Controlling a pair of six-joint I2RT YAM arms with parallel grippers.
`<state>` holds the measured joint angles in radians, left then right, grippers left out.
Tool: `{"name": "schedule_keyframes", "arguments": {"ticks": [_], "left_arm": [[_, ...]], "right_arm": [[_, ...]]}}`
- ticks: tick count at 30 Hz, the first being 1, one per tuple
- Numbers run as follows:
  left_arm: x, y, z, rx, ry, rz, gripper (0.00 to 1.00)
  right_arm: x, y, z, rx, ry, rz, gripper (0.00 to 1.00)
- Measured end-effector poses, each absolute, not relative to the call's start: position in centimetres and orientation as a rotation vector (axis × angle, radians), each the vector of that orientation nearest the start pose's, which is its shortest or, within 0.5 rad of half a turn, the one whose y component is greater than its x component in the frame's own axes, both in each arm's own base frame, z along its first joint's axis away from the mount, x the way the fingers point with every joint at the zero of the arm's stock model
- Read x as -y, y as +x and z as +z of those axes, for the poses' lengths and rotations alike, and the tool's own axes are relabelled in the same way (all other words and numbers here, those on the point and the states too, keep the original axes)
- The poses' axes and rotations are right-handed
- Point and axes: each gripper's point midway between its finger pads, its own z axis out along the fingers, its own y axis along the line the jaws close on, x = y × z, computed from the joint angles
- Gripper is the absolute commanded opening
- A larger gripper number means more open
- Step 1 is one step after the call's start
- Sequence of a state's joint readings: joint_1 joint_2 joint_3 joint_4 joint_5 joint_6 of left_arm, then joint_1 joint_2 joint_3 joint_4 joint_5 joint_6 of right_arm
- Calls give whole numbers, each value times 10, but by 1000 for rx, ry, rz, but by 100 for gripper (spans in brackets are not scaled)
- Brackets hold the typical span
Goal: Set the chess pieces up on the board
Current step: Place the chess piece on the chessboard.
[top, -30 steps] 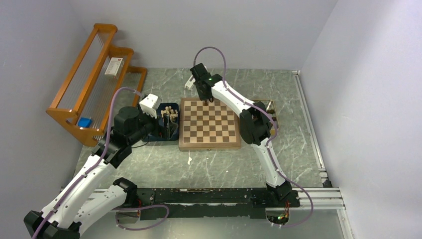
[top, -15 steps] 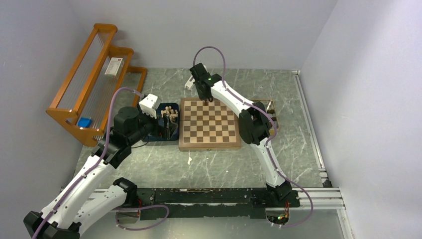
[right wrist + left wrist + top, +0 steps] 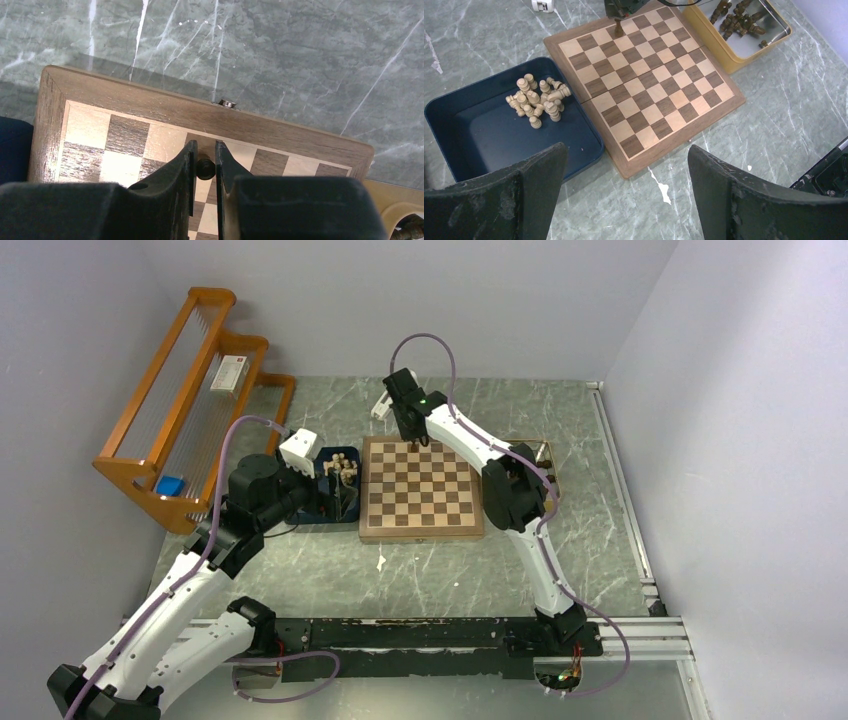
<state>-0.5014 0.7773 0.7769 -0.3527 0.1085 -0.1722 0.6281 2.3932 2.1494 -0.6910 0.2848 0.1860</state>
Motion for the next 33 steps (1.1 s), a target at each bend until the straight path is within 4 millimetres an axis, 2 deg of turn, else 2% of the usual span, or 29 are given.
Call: {"name": "schedule_keyframes", "arguments": {"ticks": [15,33], "left_arm": [[164,246,236,-1917,394,-553,94],[164,246,236,-1917,394,-553,94]], "right_arm": [[-292,479,72,-2400,-394,-18,18],[-299,486,76,-2362,-383,11,19]]}}
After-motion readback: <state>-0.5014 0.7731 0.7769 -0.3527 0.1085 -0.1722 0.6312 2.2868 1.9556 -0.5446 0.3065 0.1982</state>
